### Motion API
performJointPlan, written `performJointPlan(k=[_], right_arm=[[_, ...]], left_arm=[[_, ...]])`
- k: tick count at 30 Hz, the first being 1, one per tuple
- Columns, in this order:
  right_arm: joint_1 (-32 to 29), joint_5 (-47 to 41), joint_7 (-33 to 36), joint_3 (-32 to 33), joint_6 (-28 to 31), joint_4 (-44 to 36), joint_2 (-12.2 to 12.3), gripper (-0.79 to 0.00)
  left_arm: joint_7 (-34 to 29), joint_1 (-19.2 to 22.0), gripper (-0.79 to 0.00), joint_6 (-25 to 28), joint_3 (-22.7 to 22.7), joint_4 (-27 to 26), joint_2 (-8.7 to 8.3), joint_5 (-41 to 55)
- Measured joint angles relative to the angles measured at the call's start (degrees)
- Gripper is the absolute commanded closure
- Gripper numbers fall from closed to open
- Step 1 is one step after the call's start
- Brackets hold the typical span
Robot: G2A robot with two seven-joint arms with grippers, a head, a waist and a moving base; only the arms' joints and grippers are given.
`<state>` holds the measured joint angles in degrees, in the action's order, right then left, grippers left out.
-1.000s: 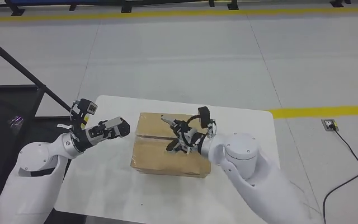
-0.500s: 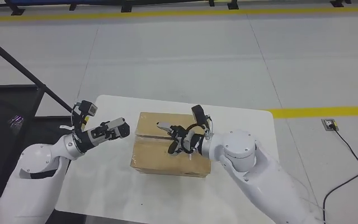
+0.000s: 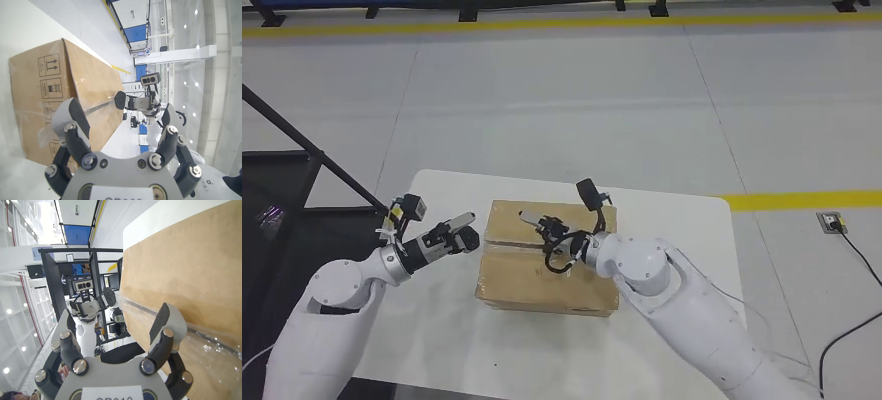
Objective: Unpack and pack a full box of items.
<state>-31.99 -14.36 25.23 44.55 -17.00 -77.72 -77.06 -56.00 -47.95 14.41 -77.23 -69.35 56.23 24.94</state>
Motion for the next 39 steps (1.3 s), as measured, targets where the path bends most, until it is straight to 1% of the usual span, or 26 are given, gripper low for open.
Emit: performJointPlan(k=[4,8,12,16,21,25,36,39], right_arm=[[1.10,0.50,2.20,-0.95,2.50,2.35,-0.69,-0.785],[2.51,1.55,3.96,-2.18,3.13,4.49,-1.46,-0.785],[3.97,3.26,4.52,-3.06,-0.02,5.70,-2.13,-0.785],[4.15,4.35,5.82,-2.43,-2.55,5.09,-2.13,-0.785],[2.24,6.68,7.88,0.03,-4.96,2.30,-1.10,-0.785],[-0.56,8.97,8.21,2.67,-6.65,-1.18,0.03,-0.785],[-7.97,16.85,8.79,9.56,-14.35,-10.75,2.89,-0.785],[-9.65,17.92,9.18,11.11,-15.08,-13.19,3.41,-0.785]], left_arm=[[-0.57,0.95,-0.785,0.30,0.99,2.81,0.41,1.92],[-1.01,2.11,-0.785,0.62,2.12,5.16,0.79,2.57],[-1.61,3.02,-0.785,0.83,3.09,6.82,1.16,3.45],[-2.04,3.57,-0.785,1.38,3.33,7.73,1.34,4.03],[-2.57,3.85,-0.785,1.68,3.26,8.34,1.44,4.76],[-2.79,4.00,-0.785,1.72,3.34,8.50,1.52,4.91],[-3.12,4.49,-0.785,1.74,4.14,9.07,1.85,4.71],[-3.06,4.57,-0.785,1.72,4.23,9.23,1.92,4.68]])
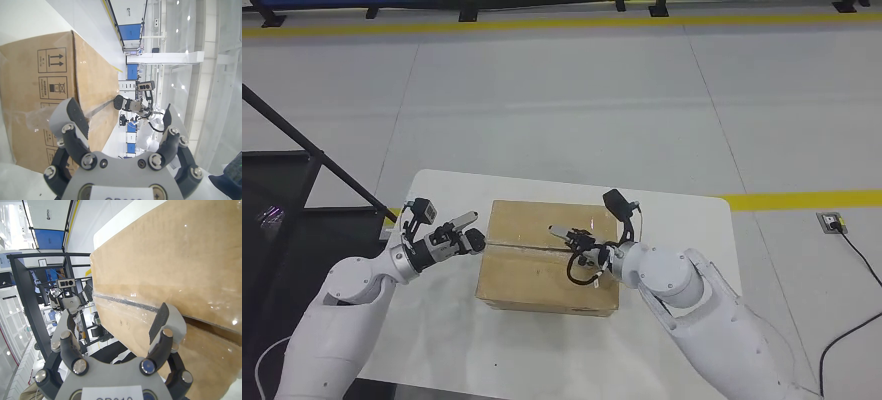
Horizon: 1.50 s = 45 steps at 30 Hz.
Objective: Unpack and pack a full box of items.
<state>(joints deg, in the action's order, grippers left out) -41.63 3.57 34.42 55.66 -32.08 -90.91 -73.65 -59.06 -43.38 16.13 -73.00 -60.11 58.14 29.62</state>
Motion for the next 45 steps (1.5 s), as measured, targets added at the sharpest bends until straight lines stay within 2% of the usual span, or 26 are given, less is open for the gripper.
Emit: performJointPlan(k=[7,18,29,40,45], right_arm=[[-2.60,2.30,1.12,2.41,-1.77,-3.30,0.85,-0.785],[-3.63,2.93,1.56,3.10,-2.52,-3.28,0.98,-0.785],[-3.84,2.42,0.80,3.01,-1.77,-2.74,0.71,-0.785],[-4.39,2.44,0.35,3.07,-1.19,-3.34,0.54,-0.785],[-5.22,1.41,-0.53,3.60,1.29,-4.26,0.45,-0.785]], left_arm=[[0.20,-0.20,-0.785,-0.02,0.06,0.44,0.10,0.01],[2.09,-0.80,-0.785,-0.14,-0.31,1.20,0.30,0.63],[1.69,-0.89,-0.785,-0.86,0.45,3.22,0.76,1.65],[4.80,0.58,-0.785,-0.22,1.82,7.28,1.82,2.60],[3.66,1.16,-0.785,-0.36,2.74,8.02,2.22,2.46]])
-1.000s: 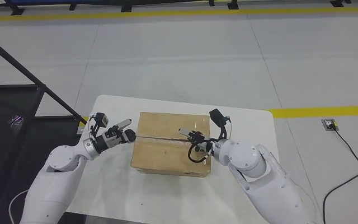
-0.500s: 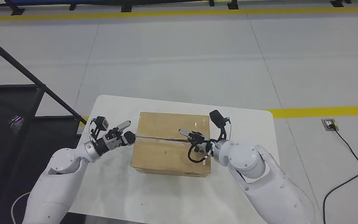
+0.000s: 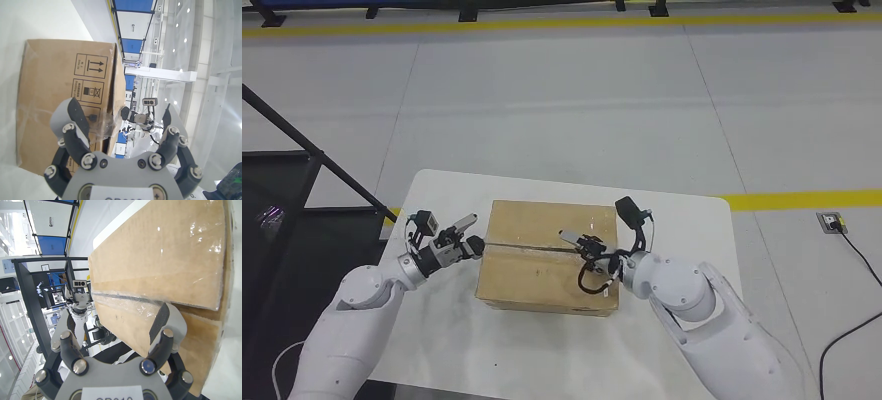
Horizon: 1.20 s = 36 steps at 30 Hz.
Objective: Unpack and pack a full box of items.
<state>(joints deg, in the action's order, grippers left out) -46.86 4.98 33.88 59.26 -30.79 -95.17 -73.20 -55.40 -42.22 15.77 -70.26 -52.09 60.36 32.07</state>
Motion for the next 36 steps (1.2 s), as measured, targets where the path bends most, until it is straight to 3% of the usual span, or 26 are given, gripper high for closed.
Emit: performJointPlan(k=[7,14,23,36], right_arm=[[0.50,0.48,-1.44,-1.51,1.24,-0.01,-0.50,-0.785],[3.84,-0.23,-1.64,-4.77,0.14,5.02,-1.72,-0.785],[7.51,-4.22,-3.03,-8.09,4.89,10.73,-3.78,-0.785],[16.46,-12.04,-3.50,-16.29,11.26,23.42,-9.13,-0.785]], left_arm=[[-0.36,0.91,-0.785,-0.01,1.28,1.12,0.60,-0.60],[-0.89,1.14,-0.785,0.30,1.62,1.75,0.96,-0.31],[-1.59,0.89,-0.785,0.49,1.19,1.64,1.04,-0.34],[-2.25,-0.02,-0.785,0.49,0.89,0.49,1.21,-0.46]])
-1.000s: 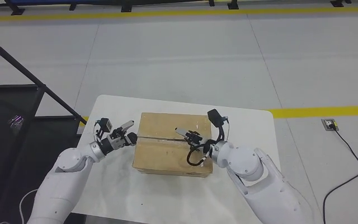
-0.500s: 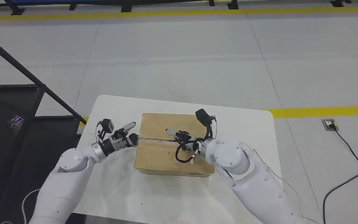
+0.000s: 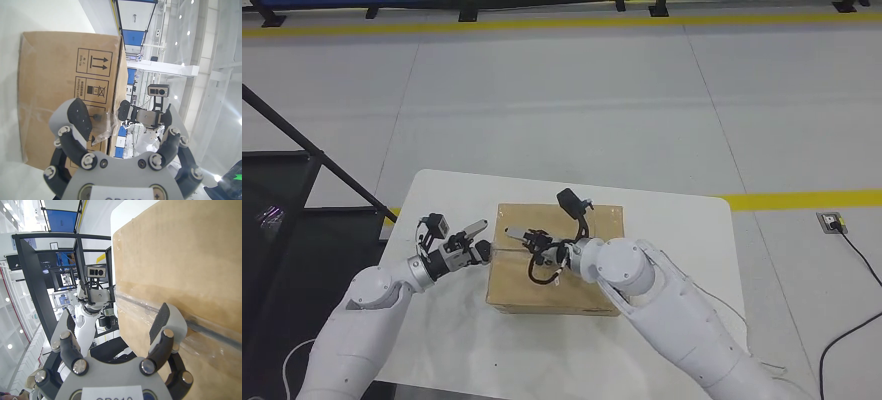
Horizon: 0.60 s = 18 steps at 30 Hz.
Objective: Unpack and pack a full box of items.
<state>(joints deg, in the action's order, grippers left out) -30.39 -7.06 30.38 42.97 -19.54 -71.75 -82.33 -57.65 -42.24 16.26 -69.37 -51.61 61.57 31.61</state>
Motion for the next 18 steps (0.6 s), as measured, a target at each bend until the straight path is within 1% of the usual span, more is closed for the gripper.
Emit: performJointPlan(k=[9,12,18], right_arm=[[4.68,-2.95,-0.94,-5.68,5.17,7.10,-4.42,-0.785],[5.51,-3.34,-2.73,-7.16,5.93,8.32,-5.87,-0.785],[7.27,-4.06,-4.00,-9.40,7.08,11.75,-8.56,-0.785]], left_arm=[[-0.32,-0.22,-0.785,0.01,-0.21,-0.28,0.13,-0.04],[-0.31,-0.23,-0.785,0.04,-0.20,-0.31,0.21,-0.01],[-0.41,-0.22,-0.785,0.15,-0.28,-0.19,0.32,0.01]])
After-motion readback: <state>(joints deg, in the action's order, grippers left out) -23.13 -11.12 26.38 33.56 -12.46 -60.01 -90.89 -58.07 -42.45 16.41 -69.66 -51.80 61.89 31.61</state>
